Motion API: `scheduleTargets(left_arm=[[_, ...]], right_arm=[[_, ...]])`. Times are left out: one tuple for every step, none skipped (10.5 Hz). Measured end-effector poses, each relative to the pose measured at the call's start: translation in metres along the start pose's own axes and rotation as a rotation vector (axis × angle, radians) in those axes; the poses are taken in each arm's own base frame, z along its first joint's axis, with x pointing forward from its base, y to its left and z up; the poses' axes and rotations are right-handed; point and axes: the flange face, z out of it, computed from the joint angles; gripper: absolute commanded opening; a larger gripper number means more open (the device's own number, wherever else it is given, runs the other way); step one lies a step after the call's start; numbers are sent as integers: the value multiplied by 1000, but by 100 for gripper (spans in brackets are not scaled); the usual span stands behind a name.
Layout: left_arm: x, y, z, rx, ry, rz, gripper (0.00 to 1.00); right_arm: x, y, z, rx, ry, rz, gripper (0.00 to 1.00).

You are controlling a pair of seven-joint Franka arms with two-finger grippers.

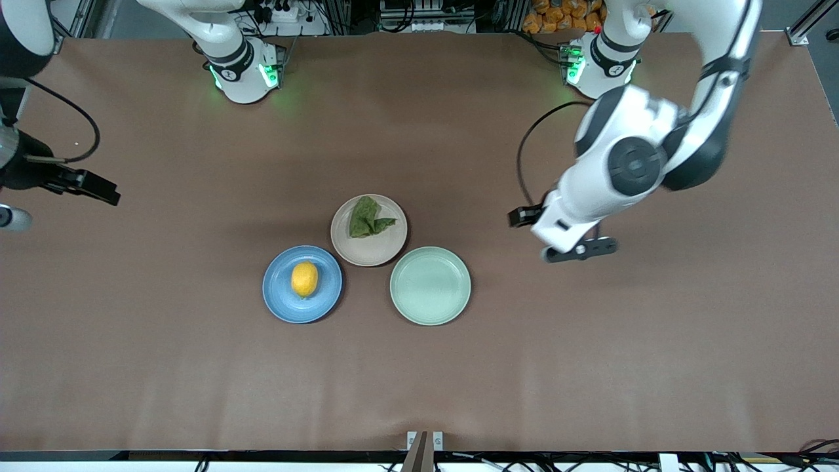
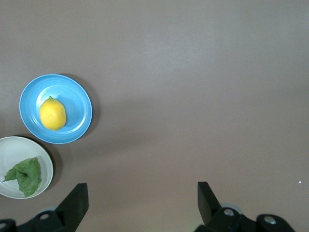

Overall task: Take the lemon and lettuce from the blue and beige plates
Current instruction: 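Lower the left gripper onto the lettuce while the right gripper reaches the lemon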

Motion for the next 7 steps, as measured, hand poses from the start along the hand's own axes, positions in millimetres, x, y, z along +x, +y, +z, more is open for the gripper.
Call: scheduleTargets(left_arm=[[-2, 21, 16, 9, 19, -30, 100], [-8, 41, 29, 14, 36, -45, 100], [-16, 58, 37, 8, 46, -49, 100], [-24, 72, 43, -2, 57, -55, 100], [-32, 86, 50, -16, 69, -66, 100], [-43, 104, 64, -28, 76, -71, 100], [-59, 125, 82, -29, 75, -69, 100]], right_arm=[[2, -8, 6, 4, -10, -12, 100], [5, -17, 12, 14, -18, -25, 100], [8, -28, 21, 21, -26, -39, 100], [12, -38, 29, 23, -27, -54, 100], [17, -47, 36, 25, -21, -65, 100], [23, -54, 45, 27, -16, -72, 100], [29, -60, 53, 31, -10, -73, 100]])
